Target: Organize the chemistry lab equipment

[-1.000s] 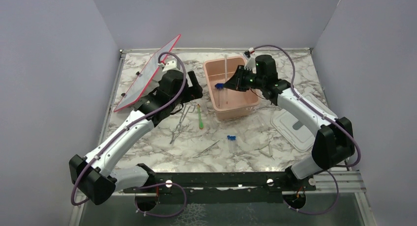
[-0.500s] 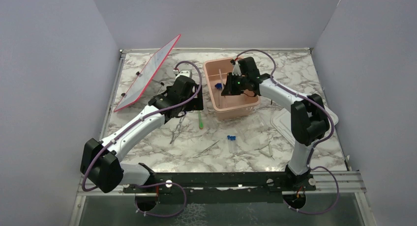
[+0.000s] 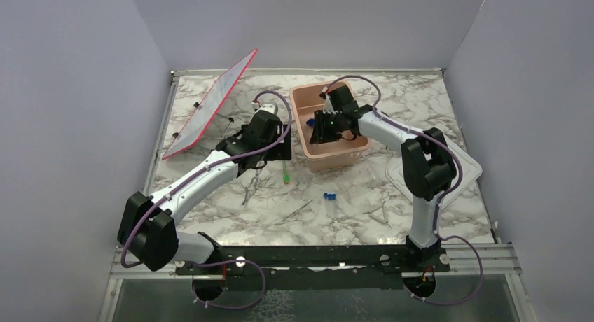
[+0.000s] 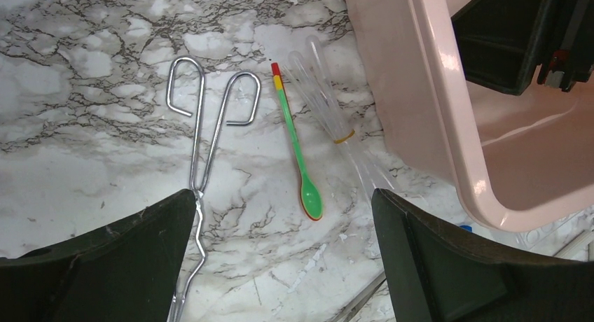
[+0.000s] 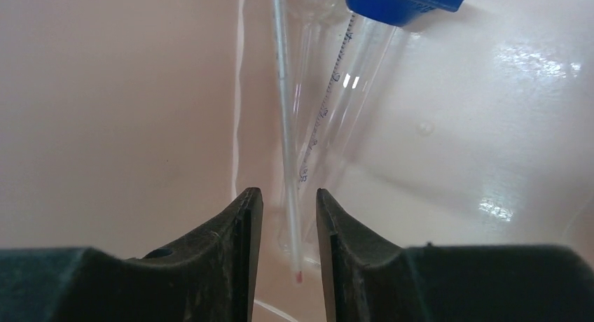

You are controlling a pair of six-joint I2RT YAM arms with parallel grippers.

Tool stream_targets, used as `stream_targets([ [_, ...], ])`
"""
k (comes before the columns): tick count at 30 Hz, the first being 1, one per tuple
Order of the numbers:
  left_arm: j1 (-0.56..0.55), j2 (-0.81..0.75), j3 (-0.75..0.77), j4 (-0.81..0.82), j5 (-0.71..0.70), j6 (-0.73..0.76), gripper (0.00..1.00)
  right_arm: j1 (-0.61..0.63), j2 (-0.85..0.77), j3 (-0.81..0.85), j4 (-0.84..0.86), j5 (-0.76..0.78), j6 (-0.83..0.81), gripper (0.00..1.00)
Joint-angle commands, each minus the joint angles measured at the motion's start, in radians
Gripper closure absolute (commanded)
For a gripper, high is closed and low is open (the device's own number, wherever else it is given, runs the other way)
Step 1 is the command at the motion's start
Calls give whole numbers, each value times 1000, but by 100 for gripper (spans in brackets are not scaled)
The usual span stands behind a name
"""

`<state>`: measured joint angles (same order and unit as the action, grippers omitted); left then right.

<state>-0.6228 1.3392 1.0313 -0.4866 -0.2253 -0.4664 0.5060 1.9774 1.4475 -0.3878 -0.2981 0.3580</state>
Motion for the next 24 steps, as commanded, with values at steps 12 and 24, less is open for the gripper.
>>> stream_targets([
  [12,8,22,-94,50,-38,-92,26,14,-334,-90,-10,141,42,59],
  [24,23,-22,-241,-151,-154,-262,10,16,-611,-319,54,-1,92,57],
])
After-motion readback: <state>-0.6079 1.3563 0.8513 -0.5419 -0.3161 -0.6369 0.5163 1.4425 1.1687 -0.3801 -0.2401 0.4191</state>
